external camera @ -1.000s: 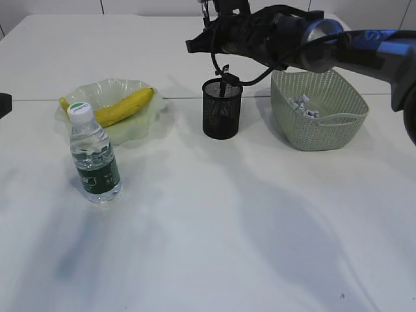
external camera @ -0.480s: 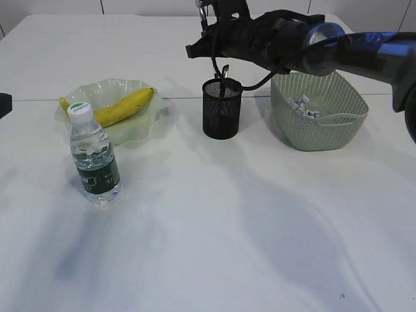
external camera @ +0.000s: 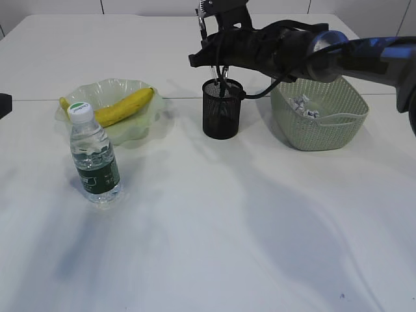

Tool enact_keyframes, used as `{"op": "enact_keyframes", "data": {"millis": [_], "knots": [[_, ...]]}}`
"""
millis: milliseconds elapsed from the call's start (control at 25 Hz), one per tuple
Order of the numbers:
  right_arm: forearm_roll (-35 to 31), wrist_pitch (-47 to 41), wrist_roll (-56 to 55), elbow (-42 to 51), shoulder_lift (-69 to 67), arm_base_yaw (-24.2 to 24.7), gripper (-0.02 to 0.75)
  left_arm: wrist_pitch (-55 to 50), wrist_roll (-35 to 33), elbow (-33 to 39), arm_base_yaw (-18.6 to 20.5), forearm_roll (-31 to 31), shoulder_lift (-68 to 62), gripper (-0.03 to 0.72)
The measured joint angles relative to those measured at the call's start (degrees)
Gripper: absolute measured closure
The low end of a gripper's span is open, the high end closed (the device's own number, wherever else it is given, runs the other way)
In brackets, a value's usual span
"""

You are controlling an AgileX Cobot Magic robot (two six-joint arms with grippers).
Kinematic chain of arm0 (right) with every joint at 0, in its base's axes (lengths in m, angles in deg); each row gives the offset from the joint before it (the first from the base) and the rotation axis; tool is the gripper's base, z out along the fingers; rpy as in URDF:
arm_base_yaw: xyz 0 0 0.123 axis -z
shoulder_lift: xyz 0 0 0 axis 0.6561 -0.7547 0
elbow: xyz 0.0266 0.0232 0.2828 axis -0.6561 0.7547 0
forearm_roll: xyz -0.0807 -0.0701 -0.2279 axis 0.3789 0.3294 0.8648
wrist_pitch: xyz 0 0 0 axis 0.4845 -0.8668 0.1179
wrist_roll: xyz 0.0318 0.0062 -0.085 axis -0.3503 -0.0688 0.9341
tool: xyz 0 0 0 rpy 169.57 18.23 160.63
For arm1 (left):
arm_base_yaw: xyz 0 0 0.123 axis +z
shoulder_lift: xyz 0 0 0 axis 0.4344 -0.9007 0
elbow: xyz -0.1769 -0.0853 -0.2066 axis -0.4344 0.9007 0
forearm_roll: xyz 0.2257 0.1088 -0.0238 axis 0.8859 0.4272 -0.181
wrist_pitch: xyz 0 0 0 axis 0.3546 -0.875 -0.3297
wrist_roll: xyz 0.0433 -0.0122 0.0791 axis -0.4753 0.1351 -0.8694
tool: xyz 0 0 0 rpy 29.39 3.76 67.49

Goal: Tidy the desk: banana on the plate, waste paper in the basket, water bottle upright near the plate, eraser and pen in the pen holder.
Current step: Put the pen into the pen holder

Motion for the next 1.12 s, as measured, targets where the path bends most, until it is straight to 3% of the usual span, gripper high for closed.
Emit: {"op": "enact_keyframes", "data": {"millis": [1120], "knots": [[5.9, 11.01, -1.5, 9.22, 3.0, 1.52, 0.695, -3.42, 0.0, 0.0, 0.0, 0.0, 0.0, 0.259]]}}
